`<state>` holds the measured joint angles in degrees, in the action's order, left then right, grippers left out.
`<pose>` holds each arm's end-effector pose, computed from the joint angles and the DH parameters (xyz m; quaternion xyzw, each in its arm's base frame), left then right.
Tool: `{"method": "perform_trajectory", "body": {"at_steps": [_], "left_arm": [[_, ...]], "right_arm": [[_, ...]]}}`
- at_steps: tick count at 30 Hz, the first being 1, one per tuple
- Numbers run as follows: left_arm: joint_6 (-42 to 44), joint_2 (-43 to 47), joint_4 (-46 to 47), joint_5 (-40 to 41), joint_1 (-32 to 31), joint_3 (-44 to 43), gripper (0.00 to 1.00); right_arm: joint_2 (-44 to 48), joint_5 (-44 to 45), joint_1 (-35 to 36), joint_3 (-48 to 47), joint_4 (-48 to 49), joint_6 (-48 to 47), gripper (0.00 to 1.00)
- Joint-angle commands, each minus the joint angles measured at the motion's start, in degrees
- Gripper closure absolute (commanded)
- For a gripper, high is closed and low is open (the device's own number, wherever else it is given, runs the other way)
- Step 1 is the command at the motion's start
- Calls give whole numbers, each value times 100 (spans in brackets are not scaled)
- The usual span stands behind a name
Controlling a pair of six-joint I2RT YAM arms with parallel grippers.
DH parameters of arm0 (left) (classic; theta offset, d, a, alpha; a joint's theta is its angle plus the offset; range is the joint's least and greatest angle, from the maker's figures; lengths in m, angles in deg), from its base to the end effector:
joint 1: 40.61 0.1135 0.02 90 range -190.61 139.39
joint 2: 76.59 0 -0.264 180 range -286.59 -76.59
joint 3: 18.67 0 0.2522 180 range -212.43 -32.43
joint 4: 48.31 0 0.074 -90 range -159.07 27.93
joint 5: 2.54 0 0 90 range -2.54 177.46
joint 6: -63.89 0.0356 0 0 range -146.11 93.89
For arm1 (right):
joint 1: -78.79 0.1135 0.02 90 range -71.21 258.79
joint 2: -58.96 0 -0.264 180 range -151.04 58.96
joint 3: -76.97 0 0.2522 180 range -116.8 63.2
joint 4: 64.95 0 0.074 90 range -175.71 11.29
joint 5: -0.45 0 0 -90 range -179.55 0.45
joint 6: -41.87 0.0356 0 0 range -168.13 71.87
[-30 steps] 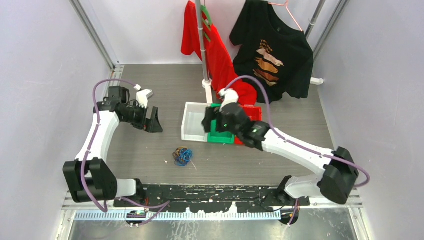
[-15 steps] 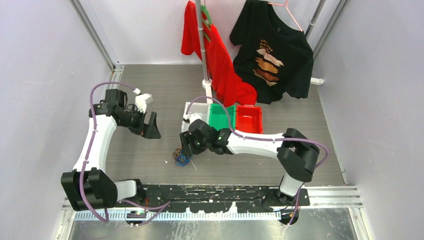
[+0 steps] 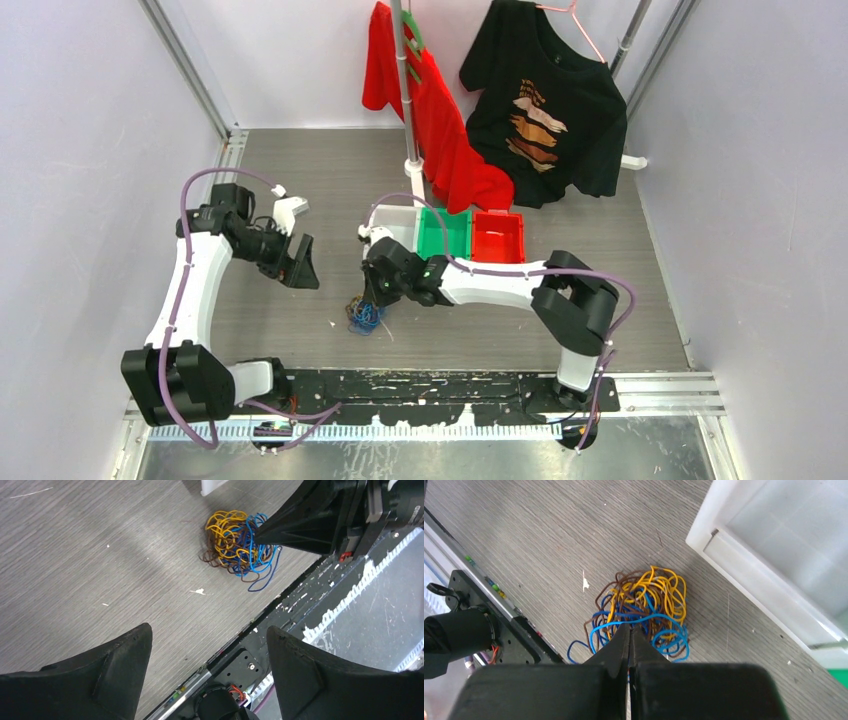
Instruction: Untangle the cables
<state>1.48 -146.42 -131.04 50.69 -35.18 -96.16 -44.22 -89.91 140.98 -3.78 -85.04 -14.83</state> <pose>0.2064 -0.0018 0.2959 0.2210 0.9155 -0.2648 0.2071 0.1837 0.3487 0.2002 -0.2296 0.8861 0.2999 0.2686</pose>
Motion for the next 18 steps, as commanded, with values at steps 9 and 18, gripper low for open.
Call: {"method": "perform_trajectory", "body": {"at_steps": [9, 18], "left_arm": [[273, -99, -195, -467, -805, -110, 20], [-147, -557, 57, -319, -1680, -227, 25]], "right_arm": [[1810, 485, -20, 985, 274, 422, 99], [2610, 284, -290, 1272, 192, 712, 99]]}}
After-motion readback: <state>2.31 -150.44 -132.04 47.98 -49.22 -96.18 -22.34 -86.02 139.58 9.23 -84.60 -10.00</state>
